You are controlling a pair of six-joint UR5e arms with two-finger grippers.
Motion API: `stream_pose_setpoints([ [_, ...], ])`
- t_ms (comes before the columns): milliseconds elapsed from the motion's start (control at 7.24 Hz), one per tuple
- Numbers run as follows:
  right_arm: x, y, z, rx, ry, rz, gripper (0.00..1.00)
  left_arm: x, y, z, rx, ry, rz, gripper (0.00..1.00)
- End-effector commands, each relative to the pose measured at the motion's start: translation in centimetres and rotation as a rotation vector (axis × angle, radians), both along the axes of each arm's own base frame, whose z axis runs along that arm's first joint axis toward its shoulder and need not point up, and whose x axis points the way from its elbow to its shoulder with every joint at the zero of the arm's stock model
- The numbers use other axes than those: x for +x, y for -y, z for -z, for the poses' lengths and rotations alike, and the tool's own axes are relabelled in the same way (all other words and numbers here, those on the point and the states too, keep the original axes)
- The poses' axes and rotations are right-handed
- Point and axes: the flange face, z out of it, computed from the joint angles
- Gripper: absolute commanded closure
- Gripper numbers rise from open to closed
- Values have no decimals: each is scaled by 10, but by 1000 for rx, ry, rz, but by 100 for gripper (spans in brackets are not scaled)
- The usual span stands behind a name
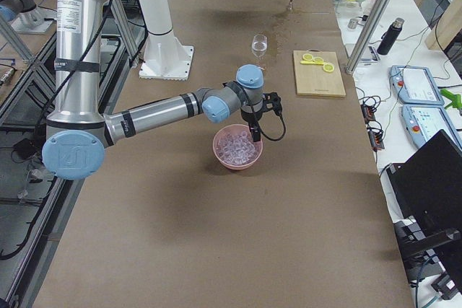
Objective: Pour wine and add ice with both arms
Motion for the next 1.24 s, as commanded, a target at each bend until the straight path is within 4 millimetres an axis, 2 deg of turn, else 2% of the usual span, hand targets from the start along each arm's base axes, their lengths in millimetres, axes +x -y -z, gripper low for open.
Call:
stream_pose_setpoints([
  [0, -15, -7, -8, -9, -14, 31, 1, 2, -5, -7, -91, 1, -74, 1],
  [276, -25, -10, -15, -19, -21, 57, 2, -5, -7, -30, -40, 100, -167, 1],
  [553, -31, -17, -21, -36, -17, 83, 3, -18, -9, -40, -30, 150, -232, 1],
  [691, -32, -19, -33, -54, -27, 89, 8, -20, -9, -33, -49, 161, -255, 1],
  [967, -33, -29, -45, -76, -40, 102, 13, -31, -8, 3, -66, 210, -228, 1],
  [1106, -38, -32, -47, -80, -45, 115, 17, -35, -8, 4, -57, 236, -235, 1],
])
